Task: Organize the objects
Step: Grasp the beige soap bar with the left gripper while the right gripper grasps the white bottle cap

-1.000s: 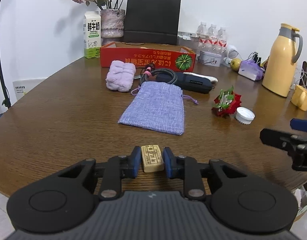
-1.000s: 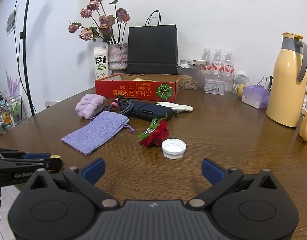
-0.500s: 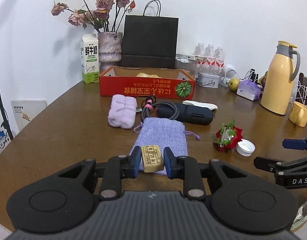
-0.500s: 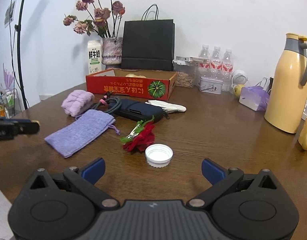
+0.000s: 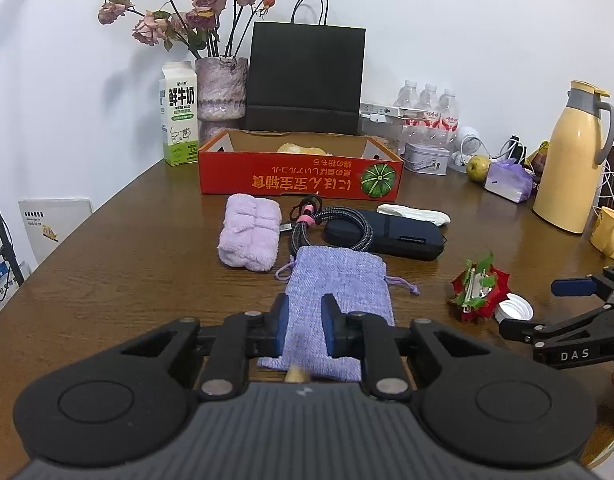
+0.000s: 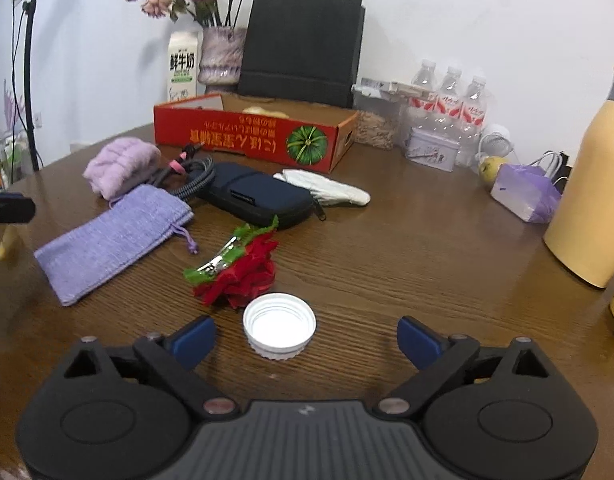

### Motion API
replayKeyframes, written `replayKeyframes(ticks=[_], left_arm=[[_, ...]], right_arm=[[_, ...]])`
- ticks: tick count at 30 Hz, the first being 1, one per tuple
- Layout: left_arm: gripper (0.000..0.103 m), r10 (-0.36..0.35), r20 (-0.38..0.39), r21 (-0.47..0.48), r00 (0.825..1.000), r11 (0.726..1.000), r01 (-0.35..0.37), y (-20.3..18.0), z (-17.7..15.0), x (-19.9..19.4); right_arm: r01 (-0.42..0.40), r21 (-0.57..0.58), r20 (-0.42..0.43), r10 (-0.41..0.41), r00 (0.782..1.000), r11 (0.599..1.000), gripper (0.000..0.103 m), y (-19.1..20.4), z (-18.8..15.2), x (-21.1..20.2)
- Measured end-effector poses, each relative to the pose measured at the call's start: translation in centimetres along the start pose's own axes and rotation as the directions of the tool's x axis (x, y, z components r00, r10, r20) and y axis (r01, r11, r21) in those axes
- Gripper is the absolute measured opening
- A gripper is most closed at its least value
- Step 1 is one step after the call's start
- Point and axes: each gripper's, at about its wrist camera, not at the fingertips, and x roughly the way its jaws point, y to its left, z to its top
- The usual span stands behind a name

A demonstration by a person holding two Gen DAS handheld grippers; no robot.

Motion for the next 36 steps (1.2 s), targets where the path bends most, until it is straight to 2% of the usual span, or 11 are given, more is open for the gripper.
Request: replayKeyframes(ticks=[5, 6, 9, 10, 12, 18, 29, 32, 33, 34, 36], left_arm=[[0.018, 0.005, -0.037, -0.007, 0.999, 1.000, -0.005, 0.6, 0.0, 1.4], [0.023, 0.001, -0.055, -0.011, 0.998, 1.000, -0.002, 0.8, -0.2, 1.5], [0.053, -0.009, -0.099, -0.025, 0.995, 1.000, 0.007, 1.5, -1.3, 1.3], [0.059, -0.018, -0.110, -0.028, 0.994, 0.999, 0.015, 1.7, -1.8, 1.1], [0.062, -0.031, -0.131, -0.031, 0.991, 0.999, 0.027, 2.0, -2.7, 0.6], [0.083, -0.045, -0.158, -0.018, 0.986, 0.999, 0.042, 2.0, -3.9, -1.0], [0.077, -0.059, -0.179, 0.059, 0.982, 0.996, 0.071, 1.0, -5.5, -2.7], [0.067, -0.063, -0.168, 0.068, 0.984, 0.995, 0.075, 0.9, -5.9, -3.3], [0.054, -0.067, -0.162, 0.071, 0.985, 0.994, 0.079, 0.9, -5.9, -3.4], [0.035, -0.077, -0.152, 0.072, 0.985, 0.994, 0.088, 0.9, -6.0, -3.6], [0.033, -0.095, -0.144, 0.039, 0.985, 0.994, 0.101, 1.3, -5.9, -3.8]], right_arm=[[-0.035, 0.013, -0.019, 0.035, 0.999, 0.999, 0.085, -0.3, 0.2, 1.3], [-0.044, 0.016, -0.018, 0.044, 0.999, 0.999, 0.079, -0.2, 0.3, 1.3], [-0.083, 0.027, -0.010, 0.083, 0.996, 0.996, 0.061, -0.2, 0.2, 1.2], [-0.098, 0.039, -0.007, 0.099, 0.995, 0.994, 0.053, -0.3, 0.2, 1.2], [-0.120, 0.056, 0.005, 0.120, 0.993, 0.991, 0.039, -0.5, 0.1, 1.2], [-0.124, 0.060, 0.028, 0.122, 0.992, 0.990, 0.039, -0.4, -0.6, 0.0], [-0.130, 0.060, 0.070, 0.125, 0.990, 0.990, 0.039, 0.6, -2.1, -3.5], [-0.137, 0.058, 0.075, 0.133, 0.988, 0.989, 0.039, 1.1, -2.3, -4.0], [-0.139, 0.056, 0.077, 0.134, 0.988, 0.989, 0.039, 1.3, -2.3, -4.1], [-0.142, 0.053, 0.079, 0.137, 0.987, 0.988, 0.039, 1.5, -2.3, -4.3], [-0.147, 0.052, 0.084, 0.142, 0.986, 0.988, 0.039, 2.0, -2.5, -4.6]])
